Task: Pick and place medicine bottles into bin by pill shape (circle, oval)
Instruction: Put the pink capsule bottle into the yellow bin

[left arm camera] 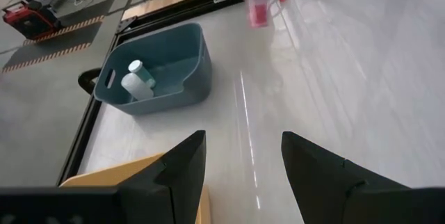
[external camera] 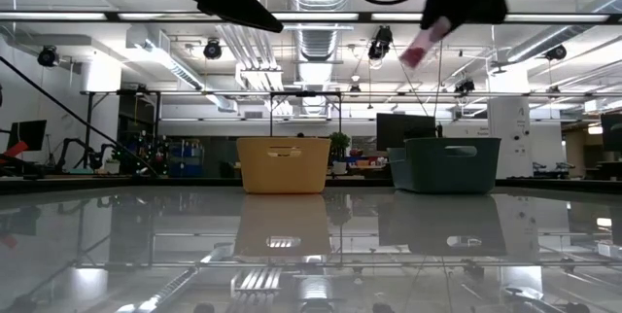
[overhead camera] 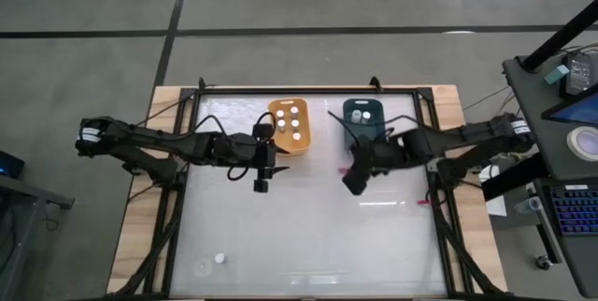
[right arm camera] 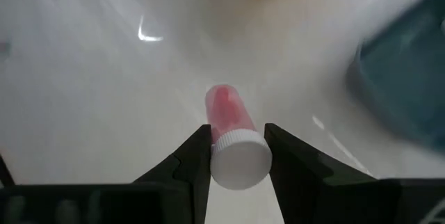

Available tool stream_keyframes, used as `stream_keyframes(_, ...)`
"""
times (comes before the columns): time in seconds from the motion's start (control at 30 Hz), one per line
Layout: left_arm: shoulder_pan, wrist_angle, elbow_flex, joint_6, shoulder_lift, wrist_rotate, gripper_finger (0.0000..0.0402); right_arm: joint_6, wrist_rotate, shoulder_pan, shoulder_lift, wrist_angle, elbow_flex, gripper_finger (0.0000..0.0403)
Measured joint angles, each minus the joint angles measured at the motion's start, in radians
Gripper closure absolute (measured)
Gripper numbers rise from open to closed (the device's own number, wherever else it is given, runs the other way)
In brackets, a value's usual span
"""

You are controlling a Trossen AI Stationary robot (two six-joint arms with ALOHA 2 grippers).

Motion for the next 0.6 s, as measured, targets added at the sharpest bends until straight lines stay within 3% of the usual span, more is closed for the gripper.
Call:
stream_keyframes(0.27, 0.0, -0.011, -0.035, 0.002, -0.049, -0.007, 0.0228, -0.207, -0.002, -0.121, 0.0, 0.076, 0.053, 0.0287)
stream_keyframes(0.6, 0.0, 0.063, -0.122, 0.001, -0.186, -0.051, 0.0228, -0.334, -0.023, -0.194, 0.018, 0.139, 0.154, 0.0287)
